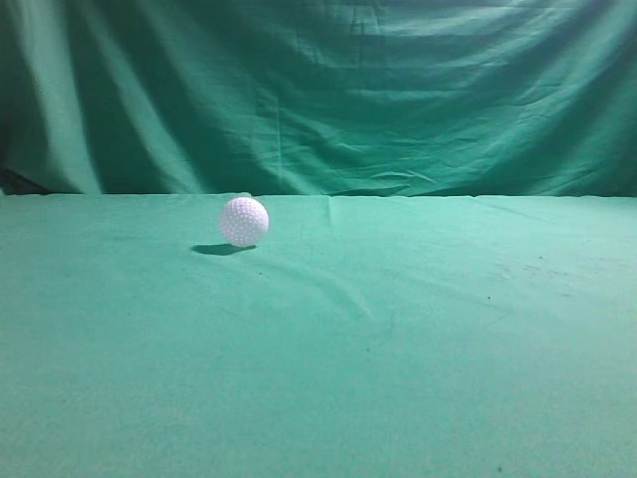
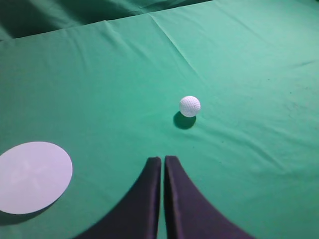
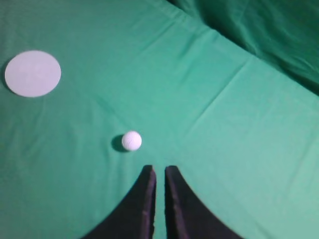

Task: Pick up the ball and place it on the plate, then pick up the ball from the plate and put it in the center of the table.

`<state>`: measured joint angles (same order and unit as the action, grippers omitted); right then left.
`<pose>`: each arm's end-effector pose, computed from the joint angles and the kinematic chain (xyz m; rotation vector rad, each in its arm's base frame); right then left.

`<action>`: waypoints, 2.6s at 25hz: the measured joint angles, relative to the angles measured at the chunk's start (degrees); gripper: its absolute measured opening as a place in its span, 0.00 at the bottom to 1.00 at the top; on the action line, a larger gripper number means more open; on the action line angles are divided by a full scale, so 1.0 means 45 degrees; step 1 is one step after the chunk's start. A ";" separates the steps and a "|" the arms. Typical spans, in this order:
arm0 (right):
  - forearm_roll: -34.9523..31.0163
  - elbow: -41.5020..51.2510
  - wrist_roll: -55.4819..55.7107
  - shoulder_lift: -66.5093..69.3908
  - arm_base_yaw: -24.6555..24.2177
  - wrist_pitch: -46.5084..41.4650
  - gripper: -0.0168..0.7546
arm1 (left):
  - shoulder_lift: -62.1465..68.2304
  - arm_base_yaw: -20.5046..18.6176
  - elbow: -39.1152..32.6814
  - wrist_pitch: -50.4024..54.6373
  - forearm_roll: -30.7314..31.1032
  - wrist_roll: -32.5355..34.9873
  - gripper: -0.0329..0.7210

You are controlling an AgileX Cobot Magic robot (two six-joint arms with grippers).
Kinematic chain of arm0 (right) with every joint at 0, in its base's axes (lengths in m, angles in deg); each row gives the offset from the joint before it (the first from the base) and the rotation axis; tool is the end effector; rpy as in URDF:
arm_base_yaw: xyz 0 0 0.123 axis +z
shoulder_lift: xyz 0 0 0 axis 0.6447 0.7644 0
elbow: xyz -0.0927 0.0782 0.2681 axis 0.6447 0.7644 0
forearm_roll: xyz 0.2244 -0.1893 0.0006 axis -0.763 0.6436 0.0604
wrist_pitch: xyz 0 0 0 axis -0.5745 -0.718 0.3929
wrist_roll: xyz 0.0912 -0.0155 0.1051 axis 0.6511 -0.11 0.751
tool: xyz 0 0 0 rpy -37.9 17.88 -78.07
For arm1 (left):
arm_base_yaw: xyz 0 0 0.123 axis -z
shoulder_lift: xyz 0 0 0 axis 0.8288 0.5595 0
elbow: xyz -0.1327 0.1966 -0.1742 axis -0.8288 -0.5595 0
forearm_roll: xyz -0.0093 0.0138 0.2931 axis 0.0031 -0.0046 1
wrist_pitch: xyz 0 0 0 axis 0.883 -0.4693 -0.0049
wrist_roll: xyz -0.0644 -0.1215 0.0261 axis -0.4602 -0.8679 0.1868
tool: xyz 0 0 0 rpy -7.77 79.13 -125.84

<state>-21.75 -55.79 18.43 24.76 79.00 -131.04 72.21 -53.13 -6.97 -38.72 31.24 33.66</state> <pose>0.2765 0.2184 0.4701 -0.9264 2.1788 0.2359 0.1630 -0.0545 0.3098 0.4017 1.9617 -0.2821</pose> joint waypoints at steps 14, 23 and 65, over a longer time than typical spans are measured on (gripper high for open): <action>0.0000 1.1172 0.0920 -0.9150 0.0000 0.5051 0.12 | -0.3425 0.0000 -0.2538 -0.1077 0.0227 -0.0620 0.04; 0.0000 1.6305 0.0926 -1.4472 0.0000 0.7857 0.12 | -0.3449 0.0000 -0.4329 -0.2236 0.1767 -0.2748 0.04; -0.1033 2.3765 0.1065 -1.8330 -0.5598 1.3957 0.12 | -0.3449 0.0000 -0.5754 -0.4097 0.1741 -0.2809 0.04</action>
<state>-26.40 51.15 23.23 -57.73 53.81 -68.23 56.68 -53.13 -32.87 -57.16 39.08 21.03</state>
